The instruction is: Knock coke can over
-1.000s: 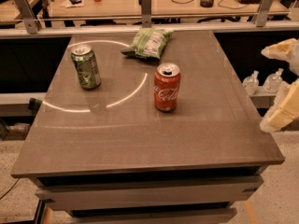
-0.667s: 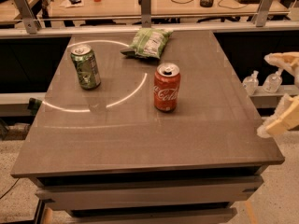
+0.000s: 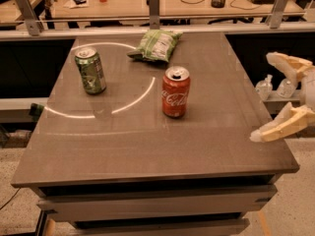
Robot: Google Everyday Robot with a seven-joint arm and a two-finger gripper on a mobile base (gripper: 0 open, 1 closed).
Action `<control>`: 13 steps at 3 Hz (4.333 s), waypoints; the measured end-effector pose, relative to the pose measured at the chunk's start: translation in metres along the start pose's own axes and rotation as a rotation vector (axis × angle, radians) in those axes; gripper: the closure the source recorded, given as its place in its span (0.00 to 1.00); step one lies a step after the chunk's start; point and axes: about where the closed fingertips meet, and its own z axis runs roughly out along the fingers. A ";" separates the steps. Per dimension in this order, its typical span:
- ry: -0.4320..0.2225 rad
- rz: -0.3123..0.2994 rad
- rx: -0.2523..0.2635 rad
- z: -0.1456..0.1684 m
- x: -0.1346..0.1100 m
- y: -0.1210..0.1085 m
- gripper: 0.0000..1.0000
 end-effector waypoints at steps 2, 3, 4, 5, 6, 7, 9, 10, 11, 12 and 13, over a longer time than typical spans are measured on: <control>-0.212 0.042 -0.061 0.036 -0.020 0.008 0.00; -0.273 0.052 -0.092 0.056 -0.024 0.008 0.00; -0.278 0.054 -0.095 0.057 -0.024 0.008 0.00; -0.280 0.059 -0.082 0.063 -0.025 0.010 0.00; -0.304 0.084 -0.047 0.075 -0.019 0.002 0.00; -0.324 0.096 -0.042 0.091 -0.007 -0.009 0.00; -0.333 0.129 -0.171 0.131 0.000 -0.018 0.00; -0.331 0.166 -0.235 0.152 0.000 -0.011 0.00; -0.343 0.188 -0.291 0.171 -0.002 -0.004 0.00; -0.377 0.189 -0.340 0.186 -0.010 0.001 0.00; -0.423 0.180 -0.374 0.195 -0.020 0.002 0.00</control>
Offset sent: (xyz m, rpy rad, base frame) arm 0.0164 0.0578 -0.0074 0.3009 -0.0119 0.1526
